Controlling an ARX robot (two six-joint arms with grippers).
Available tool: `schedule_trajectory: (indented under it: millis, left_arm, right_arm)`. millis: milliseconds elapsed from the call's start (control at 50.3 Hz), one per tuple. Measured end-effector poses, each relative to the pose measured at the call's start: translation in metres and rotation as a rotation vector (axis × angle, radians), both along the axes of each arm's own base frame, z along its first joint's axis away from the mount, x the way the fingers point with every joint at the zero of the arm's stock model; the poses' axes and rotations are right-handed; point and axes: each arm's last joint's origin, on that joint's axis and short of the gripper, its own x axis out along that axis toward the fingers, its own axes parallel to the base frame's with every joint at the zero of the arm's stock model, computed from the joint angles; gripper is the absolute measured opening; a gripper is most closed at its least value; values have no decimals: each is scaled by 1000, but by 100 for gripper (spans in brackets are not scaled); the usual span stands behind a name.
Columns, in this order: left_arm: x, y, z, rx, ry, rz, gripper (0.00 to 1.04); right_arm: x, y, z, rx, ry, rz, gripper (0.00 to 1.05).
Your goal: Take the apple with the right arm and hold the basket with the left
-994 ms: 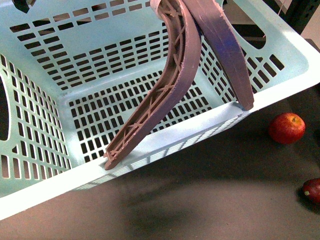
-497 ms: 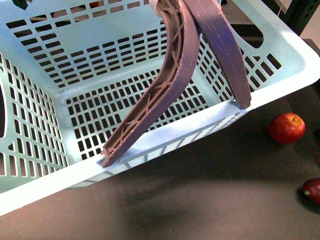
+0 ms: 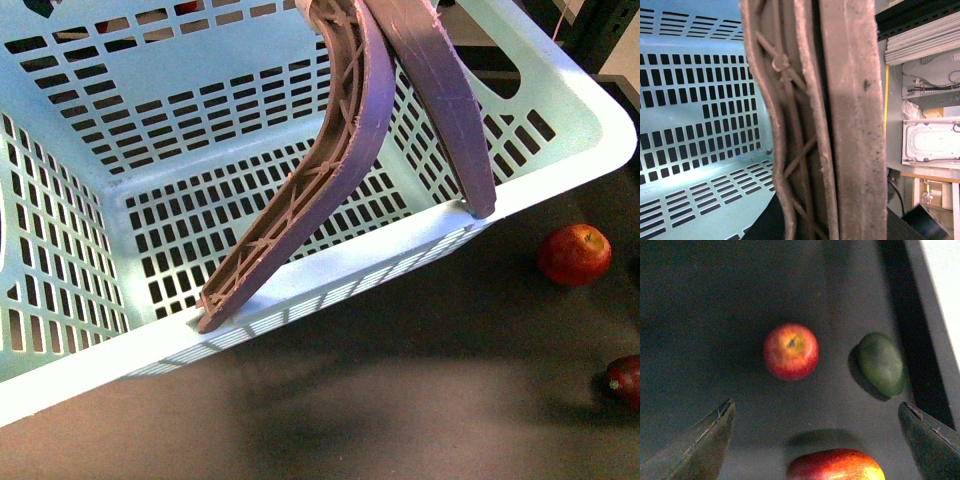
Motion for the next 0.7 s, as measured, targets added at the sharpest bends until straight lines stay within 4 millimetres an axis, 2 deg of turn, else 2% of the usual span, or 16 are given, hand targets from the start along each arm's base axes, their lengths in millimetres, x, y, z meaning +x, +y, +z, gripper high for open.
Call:
schedule_trajectory:
  millis: [99, 238, 517, 696]
  left_arm:
    - [0, 0, 0, 0, 0, 0, 16]
    - [0, 0, 0, 0, 0, 0, 16]
    - [0, 0, 0, 0, 0, 0, 16]
    - [0, 0, 0, 0, 0, 0, 16]
  right_arm:
    - [22, 1, -27, -23, 80, 33, 96]
    - [49, 4, -43, -30, 107, 55, 96]
    - [90, 8, -55, -30, 107, 73, 96]
    - [104, 8, -62, -28, 120, 78, 96]
